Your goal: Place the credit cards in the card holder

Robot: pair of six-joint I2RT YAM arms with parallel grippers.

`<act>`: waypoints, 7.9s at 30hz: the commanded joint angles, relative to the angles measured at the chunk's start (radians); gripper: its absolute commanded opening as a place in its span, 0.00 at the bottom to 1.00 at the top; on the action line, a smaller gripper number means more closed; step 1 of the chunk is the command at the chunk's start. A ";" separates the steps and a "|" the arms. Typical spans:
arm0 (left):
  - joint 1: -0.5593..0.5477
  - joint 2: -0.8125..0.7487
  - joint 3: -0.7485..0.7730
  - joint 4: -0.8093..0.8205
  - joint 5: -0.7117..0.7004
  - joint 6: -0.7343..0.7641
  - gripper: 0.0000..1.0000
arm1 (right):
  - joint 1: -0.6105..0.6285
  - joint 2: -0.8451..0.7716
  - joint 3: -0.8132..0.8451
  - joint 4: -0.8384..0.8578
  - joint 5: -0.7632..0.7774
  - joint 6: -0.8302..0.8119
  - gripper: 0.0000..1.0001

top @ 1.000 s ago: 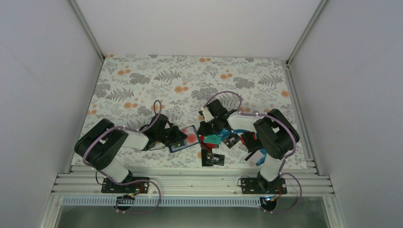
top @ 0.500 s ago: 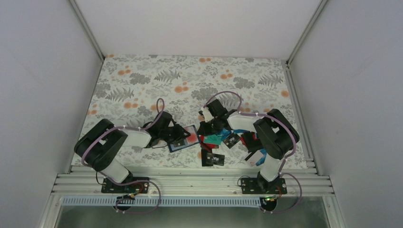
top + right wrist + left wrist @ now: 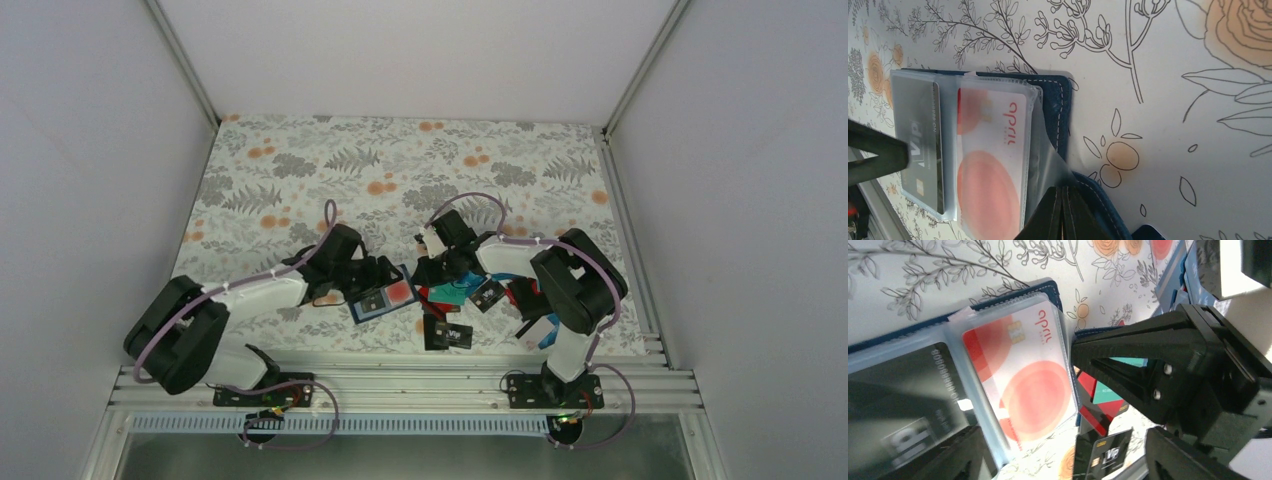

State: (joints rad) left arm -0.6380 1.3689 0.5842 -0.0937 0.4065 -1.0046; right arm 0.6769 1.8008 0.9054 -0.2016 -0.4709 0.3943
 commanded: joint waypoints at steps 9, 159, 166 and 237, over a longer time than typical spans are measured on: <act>0.007 -0.255 -0.033 -0.405 -0.186 0.096 0.94 | 0.026 -0.043 0.044 -0.177 0.019 -0.049 0.17; -0.148 0.107 0.198 -0.137 -0.287 0.147 0.02 | 0.026 0.024 0.056 -0.112 -0.014 0.040 0.04; -0.148 0.181 0.210 -0.169 -0.319 0.168 0.02 | 0.025 0.006 0.070 -0.130 -0.011 0.038 0.04; -0.147 0.253 0.187 -0.100 -0.287 0.176 0.02 | 0.158 0.003 0.320 -0.507 0.454 0.086 0.26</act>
State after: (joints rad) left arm -0.7826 1.6104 0.7937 -0.1963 0.1165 -0.8448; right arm 0.8246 1.7924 1.1889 -0.6861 -0.0639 0.4713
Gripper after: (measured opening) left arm 0.025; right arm 0.297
